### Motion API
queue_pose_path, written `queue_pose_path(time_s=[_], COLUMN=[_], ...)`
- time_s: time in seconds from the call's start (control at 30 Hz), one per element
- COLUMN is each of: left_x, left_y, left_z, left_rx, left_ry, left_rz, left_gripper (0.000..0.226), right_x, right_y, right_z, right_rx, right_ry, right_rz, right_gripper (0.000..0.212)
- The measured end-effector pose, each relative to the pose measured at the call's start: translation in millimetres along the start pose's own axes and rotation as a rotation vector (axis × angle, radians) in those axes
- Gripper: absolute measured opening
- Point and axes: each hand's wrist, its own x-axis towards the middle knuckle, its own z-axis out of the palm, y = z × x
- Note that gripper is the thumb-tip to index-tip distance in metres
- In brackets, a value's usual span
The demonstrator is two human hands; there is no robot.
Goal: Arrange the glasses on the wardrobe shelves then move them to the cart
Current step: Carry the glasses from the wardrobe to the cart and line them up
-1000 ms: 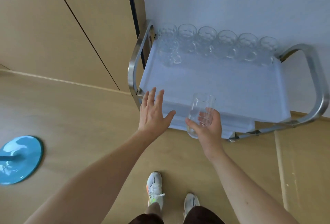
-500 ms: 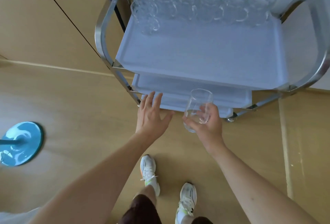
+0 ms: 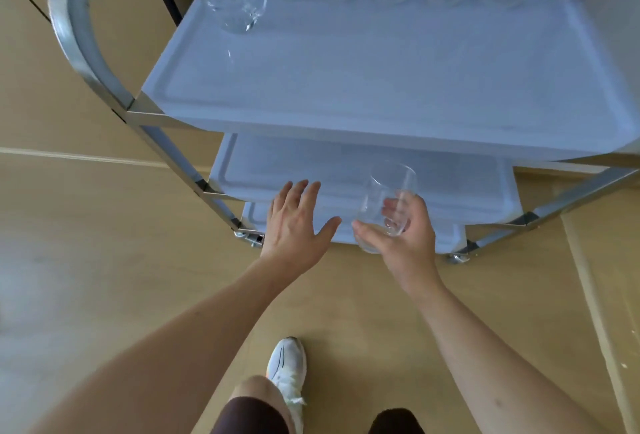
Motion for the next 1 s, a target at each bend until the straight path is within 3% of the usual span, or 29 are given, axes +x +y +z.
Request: queue_pose_path(time_s=[0.43,0.7,1.0], left_x=[96.0,153.5,221.7], left_y=[-20.3,-28.3,-13.9], left_z=[79.5,114.2,152.0], left_rx=[0.072,0.116,0.153], left_ry=[0.225,0.262,0.162], left_rz=[0.196,0.252,0.248], left_gripper=[0.064,0.059,0.056], right_x=[99.8,168.4,218.0], right_y=[62.2,87.7,110.0], right_z=[6.5,6.6,-10.5], right_rx=[-0.016,0.033,0.041], right_ry=[0.046,0.118,0.184], right_rz=[-0.342,-0.405,-0.423], right_gripper=[0.068,0.082,0.081])
